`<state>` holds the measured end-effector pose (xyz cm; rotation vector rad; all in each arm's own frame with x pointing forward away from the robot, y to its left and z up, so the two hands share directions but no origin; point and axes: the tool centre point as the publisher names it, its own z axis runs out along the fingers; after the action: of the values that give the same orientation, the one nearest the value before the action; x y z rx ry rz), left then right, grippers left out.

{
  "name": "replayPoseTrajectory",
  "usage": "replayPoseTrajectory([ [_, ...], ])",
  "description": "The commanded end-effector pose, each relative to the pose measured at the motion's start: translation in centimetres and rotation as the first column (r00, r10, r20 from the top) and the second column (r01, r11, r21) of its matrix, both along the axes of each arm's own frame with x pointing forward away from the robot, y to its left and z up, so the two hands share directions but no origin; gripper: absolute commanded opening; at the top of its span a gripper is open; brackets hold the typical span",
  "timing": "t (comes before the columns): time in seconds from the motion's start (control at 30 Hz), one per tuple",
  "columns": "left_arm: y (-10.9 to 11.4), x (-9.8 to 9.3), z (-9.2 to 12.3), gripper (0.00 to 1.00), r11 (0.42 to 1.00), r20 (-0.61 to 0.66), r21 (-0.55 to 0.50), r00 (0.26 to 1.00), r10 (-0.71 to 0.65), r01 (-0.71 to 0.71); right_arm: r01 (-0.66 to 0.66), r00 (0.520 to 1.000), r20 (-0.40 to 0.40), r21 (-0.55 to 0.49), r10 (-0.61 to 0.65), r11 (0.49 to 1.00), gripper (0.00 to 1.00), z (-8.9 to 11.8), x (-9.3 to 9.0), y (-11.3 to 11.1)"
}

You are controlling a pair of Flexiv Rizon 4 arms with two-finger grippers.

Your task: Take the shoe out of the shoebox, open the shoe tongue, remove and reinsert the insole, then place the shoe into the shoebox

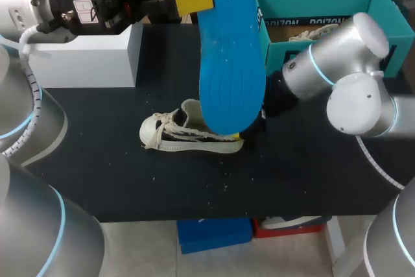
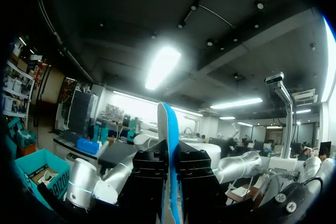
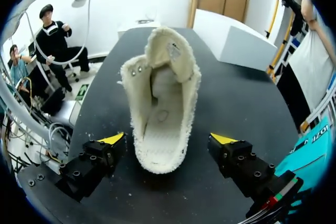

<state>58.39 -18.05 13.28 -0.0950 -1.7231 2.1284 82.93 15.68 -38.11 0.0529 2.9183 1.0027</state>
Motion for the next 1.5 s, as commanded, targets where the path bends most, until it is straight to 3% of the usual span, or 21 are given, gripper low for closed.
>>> replayPoseTrajectory([
  [0.03,-0.3,0.0,0.0,0.0,1.0,0.0,0.0,1.0,0.002,-0.002,-0.015,1.0,-0.025,-0.485,0.004,0.874,1.0,0.4,0.9,0.9],
  [0.3,-0.3,0.0,0.0,0.0,1.0,0.0,0.0,1.0,0.002,-0.002,-0.037,0.999,-0.027,-0.602,0.026,0.798,1.0,0.9,1.7,2.6],
  [0.53,-0.3,0.0,0.0,0.0,1.0,0.0,0.0,1.0,0.002,-0.002,-0.026,1.0,-0.023,-0.641,0.015,0.767,1.0,0.8,2.5,4.2],
  [1.13,-0.3,0.0,0.0,0.0,1.0,0.0,0.0,1.0,0.002,-0.002,-0.016,0.999,-0.046,-0.649,-0.019,0.761,1.0,-1.0,3.8,6.9],
  [1.2,-0.3,0.0,0.0,0.0,1.0,0.0,0.0,1.0,0.002,-0.002,-0.017,0.998,-0.053,-0.649,-0.024,0.76,0.96,-1.2,3.9,7.0],
  [1.27,-0.3,0.0,0.0,0.0,1.0,0.0,0.0,1.0,0.002,-0.002,-0.002,0.998,-0.047,-0.665,-0.039,0.747,0.75,-1.5,3.9,6.9],
  [1.3,-0.3,0.0,0.0,0.0,1.0,0.0,0.0,1.0,0.002,-0.002,0.002,0.998,-0.046,-0.66,-0.044,0.752,0.49,-1.6,3.9,6.9],
  [1.37,-0.3,0.0,0.0,0.0,1.0,0.0,0.0,1.0,0.002,-0.002,0.02,0.997,-0.046,-0.663,-0.067,0.748,0.14,-2.1,4.0,6.8],
  [1.43,-0.3,0.0,0.0,0.0,1.0,0.0,0.0,1.0,0.002,-0.002,0.031,0.996,-0.044,-0.661,-0.08,0.75,0.0,-2.3,4.0,6.7],
  [1.5,-0.3,0.0,0.0,0.0,1.0,0.0,0.0,1.0,0.002,-0.002,0.031,0.996,-0.044,-0.661,-0.08,0.75,0.0,-2.3,4.0,6.7],
])
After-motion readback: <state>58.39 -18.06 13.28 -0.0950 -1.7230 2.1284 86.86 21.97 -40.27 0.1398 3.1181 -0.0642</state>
